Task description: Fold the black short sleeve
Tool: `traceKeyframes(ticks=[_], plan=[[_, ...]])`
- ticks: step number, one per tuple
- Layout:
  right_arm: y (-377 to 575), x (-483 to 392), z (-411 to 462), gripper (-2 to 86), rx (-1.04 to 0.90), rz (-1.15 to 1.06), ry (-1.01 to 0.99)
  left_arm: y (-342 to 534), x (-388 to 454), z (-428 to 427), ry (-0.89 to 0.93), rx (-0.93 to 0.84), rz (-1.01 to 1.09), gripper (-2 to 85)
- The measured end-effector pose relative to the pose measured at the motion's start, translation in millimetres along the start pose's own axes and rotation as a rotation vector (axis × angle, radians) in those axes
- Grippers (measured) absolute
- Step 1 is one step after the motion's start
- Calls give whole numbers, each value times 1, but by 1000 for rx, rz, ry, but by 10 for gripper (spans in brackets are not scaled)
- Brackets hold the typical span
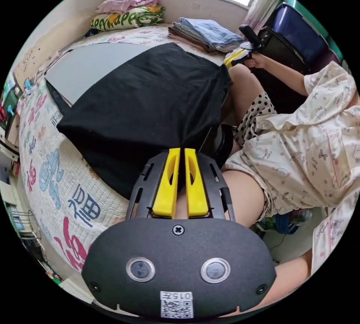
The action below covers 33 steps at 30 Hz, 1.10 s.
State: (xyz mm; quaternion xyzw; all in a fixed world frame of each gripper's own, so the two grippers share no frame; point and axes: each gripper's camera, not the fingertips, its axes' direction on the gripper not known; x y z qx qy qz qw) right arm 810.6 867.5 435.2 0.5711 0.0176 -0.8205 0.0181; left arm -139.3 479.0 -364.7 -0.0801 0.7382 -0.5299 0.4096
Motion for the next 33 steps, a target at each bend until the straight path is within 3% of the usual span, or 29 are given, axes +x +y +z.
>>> traceKeyframes(ticks=[5, 7, 10, 16, 21, 26, 28, 33], plan=[[-4, 34, -68, 48, 141, 47, -220, 64, -29, -75, -48, 285, -165, 24], [-7, 59, -100, 69, 296, 156, -157, 101, -71, -102, -73, 460, -397, 50], [-22, 94, -131, 95, 454, 297, -98, 134, -130, -101, -84, 544, -722, 79], [-75, 180, -147, 133, 576, 517, 66, 147, -220, -54, -12, 666, -1049, 103], [-101, 273, -122, 140, 539, 712, -36, 131, -262, 3, 46, 522, -1068, 124], [-122, 327, -91, 141, 482, 699, -199, 124, -248, 22, -32, 444, -972, 111], [-129, 343, -76, 121, 465, 706, -272, 131, -245, 30, -4, 462, -954, 92], [-116, 377, -53, 42, 460, 791, -208, 147, -235, 39, 83, 535, -959, 27]])
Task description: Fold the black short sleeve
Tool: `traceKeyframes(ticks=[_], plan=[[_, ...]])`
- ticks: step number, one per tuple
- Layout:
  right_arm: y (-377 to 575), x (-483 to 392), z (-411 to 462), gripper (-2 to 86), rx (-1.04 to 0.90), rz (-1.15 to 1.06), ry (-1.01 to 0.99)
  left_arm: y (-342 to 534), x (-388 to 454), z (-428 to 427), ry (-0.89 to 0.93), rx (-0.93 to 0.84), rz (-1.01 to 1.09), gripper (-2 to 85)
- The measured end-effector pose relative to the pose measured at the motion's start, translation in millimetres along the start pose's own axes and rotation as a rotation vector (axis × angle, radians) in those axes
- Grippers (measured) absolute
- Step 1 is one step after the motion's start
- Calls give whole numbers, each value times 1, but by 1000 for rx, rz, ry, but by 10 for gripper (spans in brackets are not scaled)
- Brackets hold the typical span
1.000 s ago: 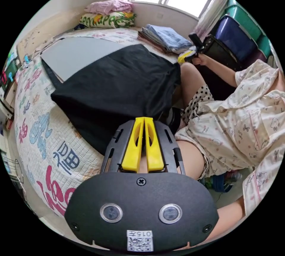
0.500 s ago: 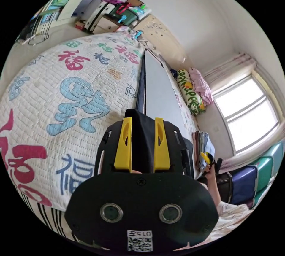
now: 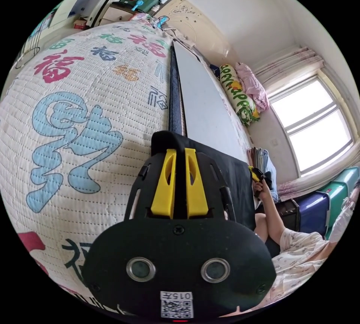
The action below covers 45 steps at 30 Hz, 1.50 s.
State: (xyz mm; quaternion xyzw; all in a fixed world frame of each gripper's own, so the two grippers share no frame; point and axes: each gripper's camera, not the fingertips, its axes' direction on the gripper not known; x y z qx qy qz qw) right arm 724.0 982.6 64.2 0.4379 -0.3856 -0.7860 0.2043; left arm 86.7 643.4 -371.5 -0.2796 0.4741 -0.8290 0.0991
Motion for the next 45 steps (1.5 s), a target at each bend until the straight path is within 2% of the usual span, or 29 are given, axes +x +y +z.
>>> traceKeyframes(ticks=[5, 9, 11, 15, 18, 20, 23, 25, 28, 30, 32, 34, 37, 41, 45], plan=[[7, 25, 4, 15, 94, -89, 69, 16, 25, -13, -91, 89, 81, 12], [31, 19, 16, 10, 258, -347, 216, 34, 40, -36, -81, 233, 116, 13], [40, 26, 31, 12, 281, -425, 285, 39, 43, -34, -117, 235, 121, 16], [42, 108, 65, 28, 238, -305, 346, 49, 34, -6, -200, 143, 97, 35], [52, 176, 58, 47, 313, -168, 378, 61, 23, -6, -277, 143, 44, 73], [69, 199, 47, 47, 392, -178, 331, 68, 15, -12, -237, 163, 22, 81], [116, 197, 52, 43, 492, -414, 417, 76, -1, -17, -130, 181, -23, 83], [169, 181, 85, 43, 533, -726, 624, 81, -11, -13, -86, 157, -62, 83], [246, 171, 139, 44, 590, -924, 839, 86, -17, -3, -51, 120, -79, 79], [298, 170, 170, 44, 597, -996, 847, 87, -15, 5, -21, 89, -66, 77], [356, 172, 201, 47, 518, -1156, 764, 89, -12, 13, 0, 63, -51, 76], [423, 179, 242, 52, 286, -1308, 599, 90, -10, 23, 14, 34, -38, 76], [490, 197, 282, 88, -12, -1374, 360, 90, -12, 31, 11, 14, -42, 76], [536, 237, 318, 90, -153, -1439, 374, 88, -14, 44, 18, -34, -42, 76], [546, 295, 344, 85, -287, -1373, 412, 89, -16, 50, 27, -45, -42, 76]])
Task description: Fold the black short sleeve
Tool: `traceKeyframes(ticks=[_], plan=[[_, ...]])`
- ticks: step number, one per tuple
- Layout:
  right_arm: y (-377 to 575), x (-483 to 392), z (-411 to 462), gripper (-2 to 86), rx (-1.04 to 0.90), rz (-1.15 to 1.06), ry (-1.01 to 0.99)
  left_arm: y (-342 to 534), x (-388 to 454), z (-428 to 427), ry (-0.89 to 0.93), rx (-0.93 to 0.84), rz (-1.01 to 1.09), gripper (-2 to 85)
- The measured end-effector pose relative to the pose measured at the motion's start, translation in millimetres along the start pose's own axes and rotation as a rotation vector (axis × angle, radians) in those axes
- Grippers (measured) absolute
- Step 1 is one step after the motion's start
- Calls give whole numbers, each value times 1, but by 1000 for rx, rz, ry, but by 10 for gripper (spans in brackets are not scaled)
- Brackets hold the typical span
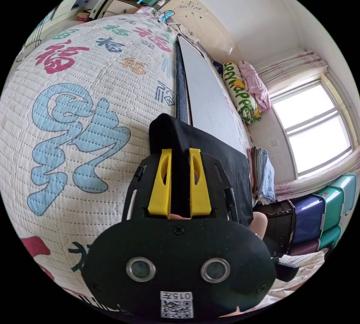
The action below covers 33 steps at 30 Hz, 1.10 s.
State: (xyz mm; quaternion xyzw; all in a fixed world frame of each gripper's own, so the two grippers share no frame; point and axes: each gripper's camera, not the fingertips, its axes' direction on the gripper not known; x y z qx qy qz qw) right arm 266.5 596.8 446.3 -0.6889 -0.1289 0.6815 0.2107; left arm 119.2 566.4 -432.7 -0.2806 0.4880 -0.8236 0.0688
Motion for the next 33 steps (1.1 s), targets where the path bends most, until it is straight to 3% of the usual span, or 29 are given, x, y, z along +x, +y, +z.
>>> traceKeyframes(ticks=[5, 9, 19, 22, 26, 29, 33], plan=[[51, 9, 34, 68, -67, 78, -65, 1, -2, 0, -28, 6, 26, 75], [93, 8, 49, 55, -82, 95, -51, 6, -4, -20, -108, 128, 8, 73], [181, -4, 41, 9, -47, 14, 29, -8, -24, -22, 121, 132, -93, 9], [199, -3, 27, 6, -32, -16, 53, -16, -11, -38, -9, 172, -63, -2], [212, -12, 14, 5, -34, -99, 99, -27, 2, -55, 24, 224, -29, -5], [215, -25, 23, 8, -96, -180, 136, -40, 4, -52, -59, 166, -17, -5], [224, -18, 47, 23, -163, -106, 2, -53, -4, -41, -123, 89, -57, 1]])
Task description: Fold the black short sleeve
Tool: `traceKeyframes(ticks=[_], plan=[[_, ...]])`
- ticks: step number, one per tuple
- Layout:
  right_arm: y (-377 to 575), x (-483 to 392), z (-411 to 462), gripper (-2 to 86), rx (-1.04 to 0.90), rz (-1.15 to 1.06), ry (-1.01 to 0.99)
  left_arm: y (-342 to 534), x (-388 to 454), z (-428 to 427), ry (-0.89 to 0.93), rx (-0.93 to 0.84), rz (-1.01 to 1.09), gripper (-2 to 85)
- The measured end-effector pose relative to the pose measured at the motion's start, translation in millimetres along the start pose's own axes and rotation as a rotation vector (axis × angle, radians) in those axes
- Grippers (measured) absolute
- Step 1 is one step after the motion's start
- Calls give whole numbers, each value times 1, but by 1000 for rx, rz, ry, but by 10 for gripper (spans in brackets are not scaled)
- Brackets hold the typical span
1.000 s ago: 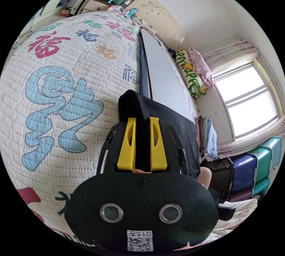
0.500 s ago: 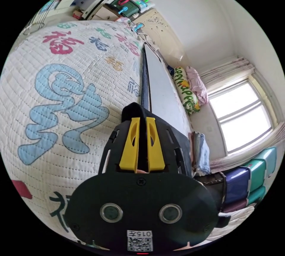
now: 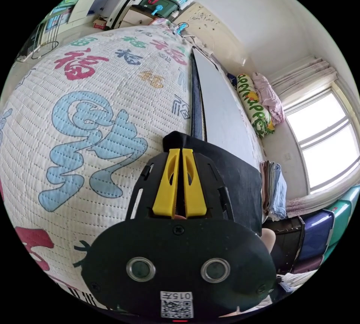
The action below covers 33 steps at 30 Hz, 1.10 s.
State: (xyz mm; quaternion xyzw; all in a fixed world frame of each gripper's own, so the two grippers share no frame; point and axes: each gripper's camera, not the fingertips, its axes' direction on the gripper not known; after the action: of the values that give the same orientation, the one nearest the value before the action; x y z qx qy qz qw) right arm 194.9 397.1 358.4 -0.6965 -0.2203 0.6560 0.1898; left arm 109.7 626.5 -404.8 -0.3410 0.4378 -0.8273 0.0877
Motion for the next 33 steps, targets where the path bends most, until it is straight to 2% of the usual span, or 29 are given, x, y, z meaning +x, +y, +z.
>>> traceKeyframes(ticks=[3, 8, 13, 18, 23, 33], plan=[[9, 9, -18, 47, 57, 54, -57, -11, 3, -12, -21, 2, 15, 18], [9, 3, -27, 83, 47, 18, 18, -26, -5, -39, -23, 58, -13, 73], [-4, 6, -45, 28, 35, 59, 13, -47, -9, -45, 56, 22, -30, 63], [-20, 16, -81, 10, 45, 66, -26, -69, -1, -61, 79, 38, -27, 64], [-45, 17, -105, 7, 20, 63, -23, -90, 10, -70, 175, 65, -65, 61], [-117, 33, -187, 36, -1, 24, -52, -141, 89, -113, -29, 8, 60, 24]])
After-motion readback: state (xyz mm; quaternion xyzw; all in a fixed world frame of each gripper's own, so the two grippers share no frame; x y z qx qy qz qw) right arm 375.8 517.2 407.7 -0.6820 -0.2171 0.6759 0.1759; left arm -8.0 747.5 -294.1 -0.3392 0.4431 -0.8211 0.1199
